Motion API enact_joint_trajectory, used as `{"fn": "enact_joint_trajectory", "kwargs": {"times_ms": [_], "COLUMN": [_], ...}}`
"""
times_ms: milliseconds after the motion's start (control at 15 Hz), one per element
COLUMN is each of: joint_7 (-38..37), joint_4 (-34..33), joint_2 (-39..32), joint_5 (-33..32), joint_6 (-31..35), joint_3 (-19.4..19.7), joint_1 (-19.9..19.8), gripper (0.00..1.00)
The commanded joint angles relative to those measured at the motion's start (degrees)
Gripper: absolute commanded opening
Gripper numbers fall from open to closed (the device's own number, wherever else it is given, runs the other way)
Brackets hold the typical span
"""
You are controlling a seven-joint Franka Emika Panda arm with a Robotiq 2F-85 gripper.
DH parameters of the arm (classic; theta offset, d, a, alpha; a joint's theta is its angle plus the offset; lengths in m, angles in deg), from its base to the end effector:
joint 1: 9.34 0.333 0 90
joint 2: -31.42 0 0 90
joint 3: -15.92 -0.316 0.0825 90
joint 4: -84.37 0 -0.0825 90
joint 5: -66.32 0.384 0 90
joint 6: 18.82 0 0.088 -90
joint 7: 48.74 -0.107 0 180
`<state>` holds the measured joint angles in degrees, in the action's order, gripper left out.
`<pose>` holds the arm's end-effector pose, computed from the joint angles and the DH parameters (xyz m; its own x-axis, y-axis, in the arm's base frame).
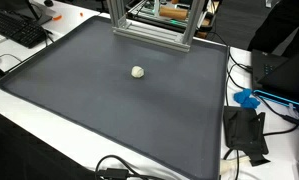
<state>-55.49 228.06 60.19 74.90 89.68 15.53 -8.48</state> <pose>0.3787 0.0193 0.4473 0.9812 -0.1431 -0.1296 -0.1585 -0.9803 -0.1176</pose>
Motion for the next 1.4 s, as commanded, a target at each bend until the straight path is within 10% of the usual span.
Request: {"fn": "enact_joint_trajectory", "kwargs": {"times_ms": [0, 1333], "joint_7": [0.1, 6.1], "joint_4": [0.0, -0.8], "joint_2": [0.0, 10.4], "joint_5": [0.1, 1.4], "joint_6": [-0.1, -2.4], "joint_3": [-0.3, -6.3], "joint_1": [-0.4, 8.8], "gripper": [1.0, 1.0]}}
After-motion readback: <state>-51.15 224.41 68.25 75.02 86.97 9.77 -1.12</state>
